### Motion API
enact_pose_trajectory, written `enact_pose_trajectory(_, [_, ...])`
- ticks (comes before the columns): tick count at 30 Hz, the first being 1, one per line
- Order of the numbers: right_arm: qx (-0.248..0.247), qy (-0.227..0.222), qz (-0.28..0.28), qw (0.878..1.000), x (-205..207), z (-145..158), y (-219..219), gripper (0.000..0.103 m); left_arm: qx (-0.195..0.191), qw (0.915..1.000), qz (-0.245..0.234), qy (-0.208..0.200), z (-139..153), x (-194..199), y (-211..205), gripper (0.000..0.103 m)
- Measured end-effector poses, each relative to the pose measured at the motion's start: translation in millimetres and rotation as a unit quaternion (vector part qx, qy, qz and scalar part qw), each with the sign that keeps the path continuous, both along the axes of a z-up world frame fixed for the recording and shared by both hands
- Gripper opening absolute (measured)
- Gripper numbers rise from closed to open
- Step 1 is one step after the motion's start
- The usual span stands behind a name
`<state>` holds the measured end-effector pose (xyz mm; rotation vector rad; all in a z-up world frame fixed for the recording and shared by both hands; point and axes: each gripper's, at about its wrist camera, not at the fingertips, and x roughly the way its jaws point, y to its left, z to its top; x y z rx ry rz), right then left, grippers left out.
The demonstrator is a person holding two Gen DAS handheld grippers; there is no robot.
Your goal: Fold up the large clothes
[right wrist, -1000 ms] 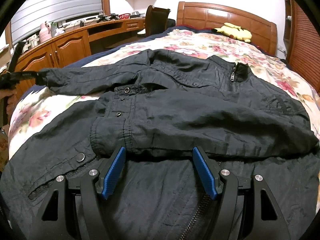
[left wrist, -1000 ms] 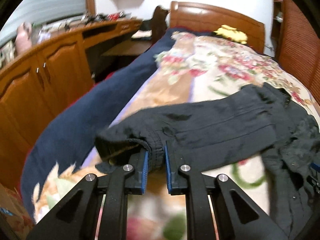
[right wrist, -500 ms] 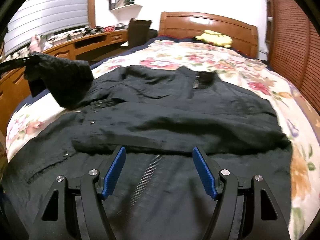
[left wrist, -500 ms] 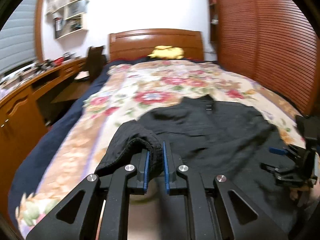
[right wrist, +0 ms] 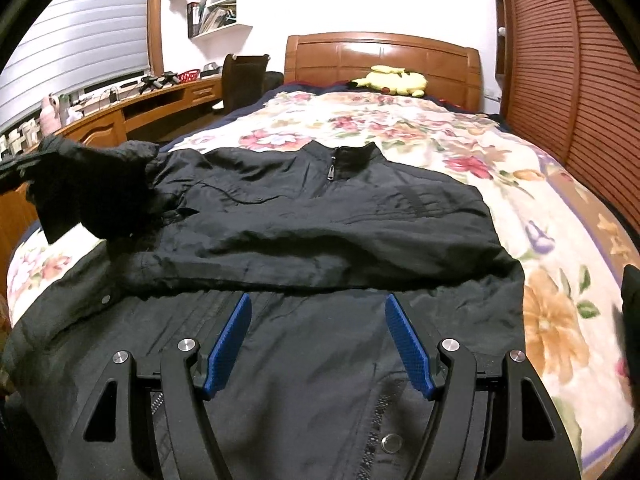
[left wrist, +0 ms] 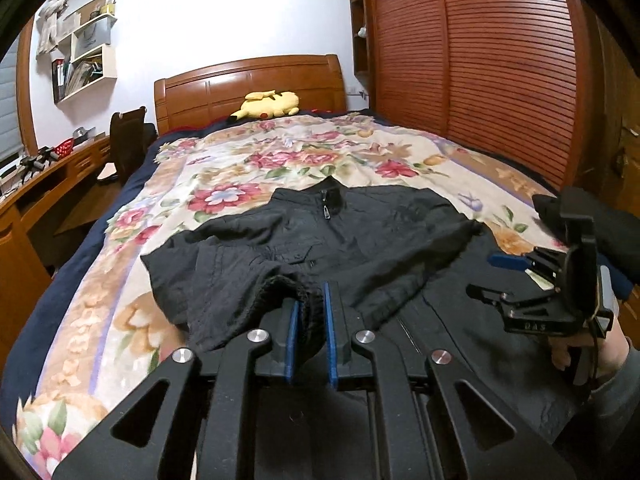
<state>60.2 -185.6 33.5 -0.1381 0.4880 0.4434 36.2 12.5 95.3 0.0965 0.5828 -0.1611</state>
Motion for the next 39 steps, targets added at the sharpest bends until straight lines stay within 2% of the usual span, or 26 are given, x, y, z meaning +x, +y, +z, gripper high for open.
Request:
enact_pose_trajectory(1, [0.001,0.0,0.002,1.0,-1.2,0.2,-0.8,0.071,0.001,1.0,0.001,0.005,-1.9,-1.6,-2.2,0.015])
enact_pose_trajectory(2, [0.001,0.0,0.004,1.0,-3.1,-0.1,0.3,0.071,0.0,1.0,0.0,0.009,-4.2,-4.5,-3.0,0.022])
enact_pose_trajectory(3, [0.0,-0.001,0.006,1.0,-3.9,-0.3,2.2,0.071,0.0,1.0,-0.001,0.009,-6.6,-7.6,-4.8,0.033])
enact_pose_trajectory(7, [-0.005,-0.004,0.015,1.0,-11.5,-0.9,8.5,0.071,0.006,1.0,0.004,-0.003,-13.4,-22.4,-3.0,0.065])
enact_pose_trajectory(8, [-0.005,-0.004,0.019,1.0,-12.1,-0.7,9.8,0.071,0.004,1.0,0.005,-0.006,-14.5,-27.4,-0.5,0.077])
enact_pose_trajectory(9, [-0.005,-0.004,0.021,1.0,-11.9,-1.1,11.6,0.071,0.003,0.9999,0.007,-0.01,-14.7,-31.5,2.6,0.081])
enact_pose_trajectory(17, [0.009,-0.003,0.057,0.998,-15.2,4.4,36.4,0.071,0.006,0.9989,0.043,-0.016,-24.9,-65.6,35.0,0.081])
enact_pose_trajectory(24, [0.012,0.005,0.11,0.994,-18.2,7.2,80.9,0.071,0.002,0.997,0.077,-0.002,-43.3,-85.9,75.7,0.081])
enact_pose_trajectory(31, [-0.007,0.015,0.175,0.984,-20.2,1.2,137.0,0.066,-0.005,0.9946,0.103,0.009,-59.4,-102.9,107.4,0.081])
enact_pose_trajectory(35, [-0.031,0.029,0.195,0.98,-12.2,-10.2,162.1,0.065,-0.008,0.9936,0.112,0.014,-65.5,-107.8,118.5,0.081])
enact_pose_trajectory(37, [-0.051,0.033,0.189,0.98,-5.2,-16.7,170.0,0.059,-0.008,0.9932,0.115,0.016,-68.2,-109.8,121.4,0.081])
enact_pose_trajectory(38, [-0.06,0.034,0.181,0.981,-0.7,-19.2,173.8,0.044,-0.008,0.993,0.116,0.017,-69.5,-110.4,122.6,0.081])
enact_pose_trajectory(39, [-0.066,0.035,0.176,0.982,2.1,-20.3,176.3,0.014,-0.009,0.9928,0.118,0.019,-71.4,-111.0,122.9,0.081])
